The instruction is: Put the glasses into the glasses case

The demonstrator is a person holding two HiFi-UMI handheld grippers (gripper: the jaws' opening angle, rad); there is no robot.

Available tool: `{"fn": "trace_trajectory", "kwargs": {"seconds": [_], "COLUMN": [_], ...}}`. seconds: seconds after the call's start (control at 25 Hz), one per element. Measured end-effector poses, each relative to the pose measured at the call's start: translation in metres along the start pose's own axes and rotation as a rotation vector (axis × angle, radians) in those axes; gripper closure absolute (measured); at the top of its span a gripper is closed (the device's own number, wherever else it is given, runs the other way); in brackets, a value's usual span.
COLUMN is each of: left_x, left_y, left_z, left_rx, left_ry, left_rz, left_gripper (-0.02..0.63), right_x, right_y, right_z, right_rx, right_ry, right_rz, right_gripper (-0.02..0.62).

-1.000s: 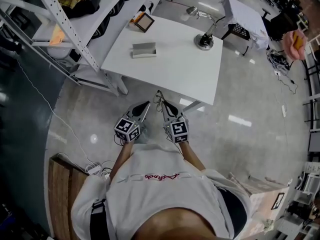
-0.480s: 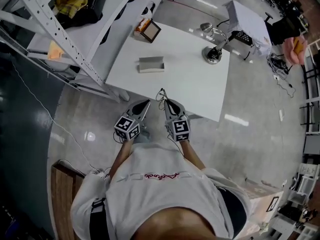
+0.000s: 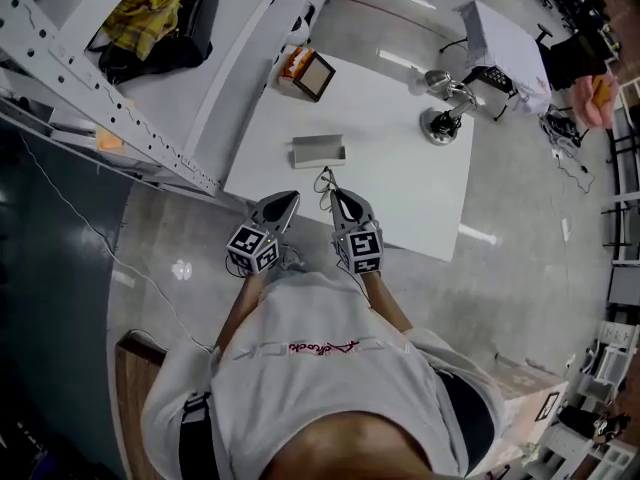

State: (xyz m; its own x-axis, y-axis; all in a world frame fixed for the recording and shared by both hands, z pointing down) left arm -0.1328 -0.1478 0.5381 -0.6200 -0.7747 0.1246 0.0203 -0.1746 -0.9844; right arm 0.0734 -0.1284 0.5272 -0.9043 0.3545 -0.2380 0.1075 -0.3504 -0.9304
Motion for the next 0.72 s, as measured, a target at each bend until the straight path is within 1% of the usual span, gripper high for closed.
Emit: {"fn": "trace_trajectory", "kwargs": {"seconds": [0.2, 0.4, 0.52, 0.72], "left_x": [0.029, 0.04, 0.041, 0.038], "left_y": [0.001, 0.003, 0.003, 0.004], "left_z": [0.015, 0.032, 0.044, 0.071], "left_rx": [0.005, 0.016, 0.029, 0.045], "left_ry": [-0.025, -0.032, -0.027, 0.01], "left_rz": [0.014, 0.016, 0.01, -0.005], "left_gripper": [0.598, 0.598, 0.598, 0.598], "right_x": [-0.007, -0.021, -0.034, -0.061], "right_y": [0.004, 0.006, 0.007, 0.016], "right_z": [0.023, 0.032, 0.037, 0.054], "right_rx": [-0.013, -0.002, 0.013, 0.025], "right_ry": [-0.031, -0.041, -0.03, 0.025], "right_rz": [0.022, 0.03, 0.033, 0.018], "right_gripper": [0.578, 0.578, 0.578, 0.578]}}
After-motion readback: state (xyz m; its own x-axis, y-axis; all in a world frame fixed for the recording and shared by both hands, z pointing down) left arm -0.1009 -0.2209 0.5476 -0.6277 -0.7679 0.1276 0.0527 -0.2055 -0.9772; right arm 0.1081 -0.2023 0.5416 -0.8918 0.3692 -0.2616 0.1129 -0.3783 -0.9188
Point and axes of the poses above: the fingertips, and each gripper's own axes: z forward along the fingers, x to its left, y out of its top, the point moved 10 cm from there along -z, backward along the fingers, and after that the axes turned 14 degrees about z, right-handed, at the moved point
